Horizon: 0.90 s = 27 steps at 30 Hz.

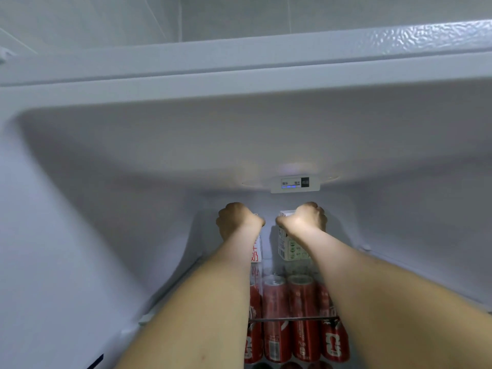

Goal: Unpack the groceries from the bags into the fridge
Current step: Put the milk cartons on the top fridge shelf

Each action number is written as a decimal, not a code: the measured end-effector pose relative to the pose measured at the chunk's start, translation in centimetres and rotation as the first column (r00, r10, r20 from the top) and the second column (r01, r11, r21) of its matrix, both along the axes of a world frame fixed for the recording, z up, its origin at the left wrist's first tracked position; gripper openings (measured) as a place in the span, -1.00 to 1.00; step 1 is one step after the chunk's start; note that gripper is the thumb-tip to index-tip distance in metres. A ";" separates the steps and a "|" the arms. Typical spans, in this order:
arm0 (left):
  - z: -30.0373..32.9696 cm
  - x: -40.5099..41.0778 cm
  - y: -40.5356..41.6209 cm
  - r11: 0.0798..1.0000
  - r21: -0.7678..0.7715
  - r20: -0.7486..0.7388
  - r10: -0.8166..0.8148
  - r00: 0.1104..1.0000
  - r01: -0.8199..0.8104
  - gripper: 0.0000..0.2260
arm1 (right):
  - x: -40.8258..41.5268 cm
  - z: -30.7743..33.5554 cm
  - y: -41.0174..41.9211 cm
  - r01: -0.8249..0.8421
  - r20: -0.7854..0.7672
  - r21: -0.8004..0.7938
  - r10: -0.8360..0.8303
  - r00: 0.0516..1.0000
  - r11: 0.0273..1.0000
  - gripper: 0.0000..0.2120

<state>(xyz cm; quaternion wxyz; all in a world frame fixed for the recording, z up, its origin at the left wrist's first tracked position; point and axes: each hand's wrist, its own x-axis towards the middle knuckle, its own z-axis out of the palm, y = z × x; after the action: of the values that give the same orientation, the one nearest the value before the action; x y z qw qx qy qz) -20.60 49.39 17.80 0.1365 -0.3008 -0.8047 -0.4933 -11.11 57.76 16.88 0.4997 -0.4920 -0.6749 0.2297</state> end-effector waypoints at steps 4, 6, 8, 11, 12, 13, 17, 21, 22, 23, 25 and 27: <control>0.0 -0.1 0.4 1.000 -0.016 0.016 -0.007 1.000 0.007 -0.57 | -0.6 -0.1 0.4 0.002 -0.002 0.015 -0.002 1.000 1.000 -0.34; 0.0 0.0 0.6 1.000 -0.022 0.010 -0.007 1.000 0.007 -0.54 | -0.8 -0.1 0.5 -0.002 -0.010 0.011 0.002 1.000 1.000 -0.33; -0.2 0.0 0.8 1.000 -0.016 -0.005 0.004 1.000 -0.004 -0.50 | -1.0 -0.2 0.6 0.005 -0.013 0.019 -0.004 1.000 1.000 -0.33; -0.5 0.1 1.1 1.000 -0.019 -0.033 0.020 0.999 -0.020 -0.43 | -1.1 -0.3 0.8 0.004 -0.017 0.025 -0.004 1.000 1.000 -0.30; -0.6 0.1 1.1 0.999 -0.023 -0.038 0.023 0.999 -0.024 -0.42 | -1.0 -0.4 0.8 0.000 -0.018 0.025 0.000 1.000 1.000 -0.29; -0.7 0.1 1.1 0.999 -0.026 -0.041 0.024 0.999 -0.025 -0.41 | -1.0 -0.4 0.8 -0.005 -0.019 0.023 0.006 1.000 1.000 -0.29; -1.1 0.4 0.5 0.999 -0.040 -0.015 -0.003 1.000 0.002 -0.32 | -1.0 -0.8 0.7 -0.030 -0.019 0.008 0.030 0.999 1.000 -0.27; -1.2 0.8 0.0 0.997 -0.072 0.018 -0.039 0.999 0.040 -0.25 | -0.6 -0.8 0.2 -0.060 -0.024 -0.011 0.060 0.998 0.998 -0.25; -1.2 0.8 -0.2 0.996 -0.078 0.024 -0.048 0.999 0.049 -0.23 | -0.5 -0.9 0.0 -0.068 -0.025 -0.013 0.068 0.997 0.998 -0.25; -1.1 0.9 -0.4 0.995 -0.083 0.028 -0.055 0.998 0.057 -0.22 | -0.3 -0.9 -0.1 -0.074 -0.028 -0.016 0.074 0.997 0.997 -0.25; -0.9 0.9 -1.0 0.993 -0.098 0.021 -0.065 0.998 0.067 -0.24 | 0.2 -0.9 -0.6 -0.070 -0.023 -0.024 0.069 0.997 0.997 -0.25; -1.0 1.1 -1.8 0.990 -0.127 -0.011 -0.063 0.998 0.061 -0.28 | 0.9 -0.9 -1.0 -0.060 0.018 -0.020 0.060 0.998 0.998 -0.27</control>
<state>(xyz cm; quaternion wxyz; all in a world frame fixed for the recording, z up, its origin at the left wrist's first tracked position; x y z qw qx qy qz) -19.55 47.60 16.84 0.1080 -0.3373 -0.8235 -0.4431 -10.25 56.78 15.99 0.4817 -0.4784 -0.6916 0.2465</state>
